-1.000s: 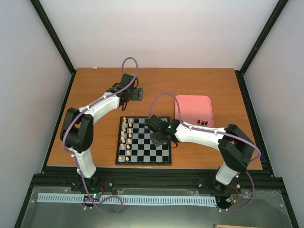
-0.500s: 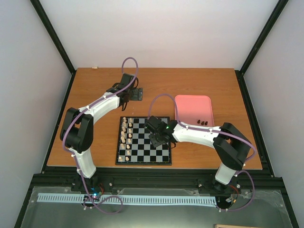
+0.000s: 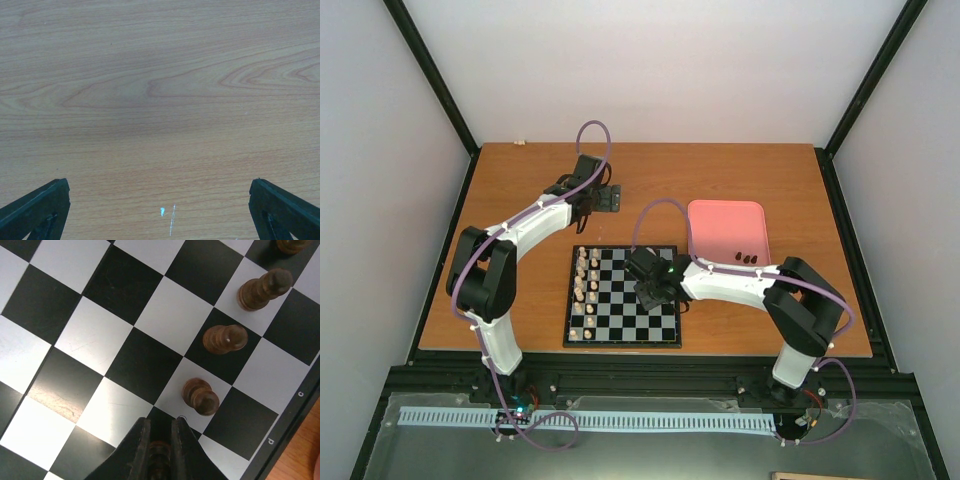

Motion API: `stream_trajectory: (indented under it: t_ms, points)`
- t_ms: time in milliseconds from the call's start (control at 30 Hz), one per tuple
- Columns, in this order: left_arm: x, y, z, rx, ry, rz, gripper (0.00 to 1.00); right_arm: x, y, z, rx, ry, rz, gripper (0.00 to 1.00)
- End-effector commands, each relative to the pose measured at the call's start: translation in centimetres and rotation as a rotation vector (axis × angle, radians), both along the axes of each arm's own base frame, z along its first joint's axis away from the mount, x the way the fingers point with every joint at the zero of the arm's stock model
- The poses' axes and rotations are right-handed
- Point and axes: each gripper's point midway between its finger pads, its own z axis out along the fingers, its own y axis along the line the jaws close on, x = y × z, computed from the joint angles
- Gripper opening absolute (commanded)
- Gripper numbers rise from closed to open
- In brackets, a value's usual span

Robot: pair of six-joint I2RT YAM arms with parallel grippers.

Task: Set up the chess pieces on the board
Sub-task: Place the chess piece on the chessboard.

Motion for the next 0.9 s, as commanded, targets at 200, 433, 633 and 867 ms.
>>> stream_trajectory:
  t_ms: [200,433,633,867]
  points:
    - [0.96,-0.09,1.12,-0.015,-0.025,0.012,1.00,0.74,-0.30,-0.90,-0.040,-0.041,-0.024,0.09]
    - [0.95,-0.13,0.94,-0.014,-0.021,0.011,1.00,0.58,-0.14,-0.93,-0.034,-0.029,-0.014,0.10]
    - [0.95,-0.06,1.05,-0.014,-0.023,0.012,1.00,0.03,0.29,-0.70,-0.005,-0.011,0.013,0.15]
    - [0.99,-0.12,1.01,-0.015,-0.022,0.011,1.00,0.00,0.20,-0.16,0.004,-0.020,0.016,0.27]
